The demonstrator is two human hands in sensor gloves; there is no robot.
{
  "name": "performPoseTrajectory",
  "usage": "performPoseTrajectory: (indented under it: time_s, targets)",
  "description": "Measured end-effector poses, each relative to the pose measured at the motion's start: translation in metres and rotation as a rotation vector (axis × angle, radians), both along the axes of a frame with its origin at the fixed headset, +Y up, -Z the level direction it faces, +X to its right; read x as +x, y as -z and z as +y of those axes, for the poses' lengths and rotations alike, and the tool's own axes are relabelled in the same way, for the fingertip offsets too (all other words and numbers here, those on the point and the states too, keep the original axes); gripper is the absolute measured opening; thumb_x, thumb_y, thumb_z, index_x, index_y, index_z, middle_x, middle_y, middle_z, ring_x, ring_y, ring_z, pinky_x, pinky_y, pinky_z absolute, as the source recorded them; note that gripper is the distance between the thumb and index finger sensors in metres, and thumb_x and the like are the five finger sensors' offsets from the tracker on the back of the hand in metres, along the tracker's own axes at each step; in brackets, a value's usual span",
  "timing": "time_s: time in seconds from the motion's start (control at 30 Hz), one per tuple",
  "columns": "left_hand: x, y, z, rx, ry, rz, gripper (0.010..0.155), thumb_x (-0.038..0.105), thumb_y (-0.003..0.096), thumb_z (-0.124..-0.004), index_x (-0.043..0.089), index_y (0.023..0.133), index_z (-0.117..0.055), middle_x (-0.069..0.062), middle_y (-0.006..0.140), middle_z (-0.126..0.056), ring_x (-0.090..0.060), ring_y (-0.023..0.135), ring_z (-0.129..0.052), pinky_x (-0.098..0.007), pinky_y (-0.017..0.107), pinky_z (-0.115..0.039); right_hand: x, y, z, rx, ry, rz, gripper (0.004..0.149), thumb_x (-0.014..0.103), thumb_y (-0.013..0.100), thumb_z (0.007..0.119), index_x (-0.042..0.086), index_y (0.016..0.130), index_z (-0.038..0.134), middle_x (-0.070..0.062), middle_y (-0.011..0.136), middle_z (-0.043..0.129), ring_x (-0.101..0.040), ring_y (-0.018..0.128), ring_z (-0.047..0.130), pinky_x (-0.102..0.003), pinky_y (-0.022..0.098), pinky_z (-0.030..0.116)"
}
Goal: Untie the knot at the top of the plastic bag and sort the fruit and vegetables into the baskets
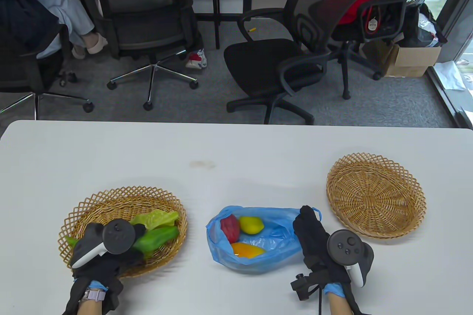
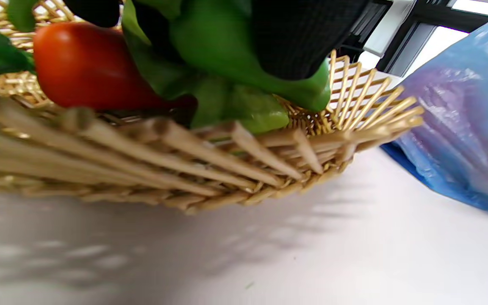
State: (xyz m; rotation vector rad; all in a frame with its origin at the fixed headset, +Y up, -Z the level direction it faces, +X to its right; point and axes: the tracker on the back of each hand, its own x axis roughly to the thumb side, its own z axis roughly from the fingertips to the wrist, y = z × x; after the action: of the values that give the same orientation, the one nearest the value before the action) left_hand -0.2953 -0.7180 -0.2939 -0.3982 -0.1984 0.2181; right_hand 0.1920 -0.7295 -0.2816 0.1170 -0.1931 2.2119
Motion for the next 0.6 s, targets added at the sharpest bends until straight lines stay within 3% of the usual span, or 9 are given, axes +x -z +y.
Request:
performPoseTrajectory:
  time_s: [0.27,0.4,0.5,0.6]
  targets:
    - [0.006,0.0,0.004,-0.006,0.059,0.037,0.071,0.038,0.0519,-0.083,0.018,0.114,-0.055,-0.015,0.116,-0.056,-0.038,0.103,-0.068,-0.066,0.078,-0.054,-0.001,0.0,0.0,0.001,-0.001,0.002,0.071,0.042,0.062,0.052,-0.01,0.109,0.042,-0.038,0.095,0.069,-0.047,0.074,0.084,-0.062,0.055,0.071]
    - [0.014,-0.001,0.014,0.134,0.048,0.093,0.074,0.046,0.055,-0.073,0.015,0.118,-0.049,-0.02,0.119,-0.053,-0.046,0.106,-0.063,-0.068,0.077,-0.053,-0.001,0.0,0.0,0.003,0.0,0.005,0.071,0.042,0.062,0.052,-0.01,0.109,0.043,-0.038,0.095,0.069,-0.046,0.074,0.084,-0.062,0.055,0.071]
    - [0.031,-0.006,0.03,0.217,-0.109,0.033,0.075,0.049,0.0571,-0.065,0.012,0.119,-0.045,-0.021,0.118,-0.055,-0.047,0.105,-0.066,-0.067,0.076,-0.056,-0.001,0.0,0.0,0.01,0.0,0.007,0.07,0.042,0.062,0.052,-0.009,0.109,0.045,-0.037,0.095,0.07,-0.046,0.074,0.085,-0.061,0.055,0.072]
    - [0.059,-0.015,0.053,0.265,-0.381,-0.081,0.08,0.053,0.0574,-0.061,0.011,0.121,-0.038,-0.023,0.118,-0.055,-0.049,0.104,-0.067,-0.067,0.075,-0.057,-0.001,0.0,0.004,0.028,0.008,0.01,0.069,0.042,0.062,0.052,-0.008,0.109,0.046,-0.036,0.095,0.071,-0.046,0.074,0.085,-0.061,0.054,0.072]
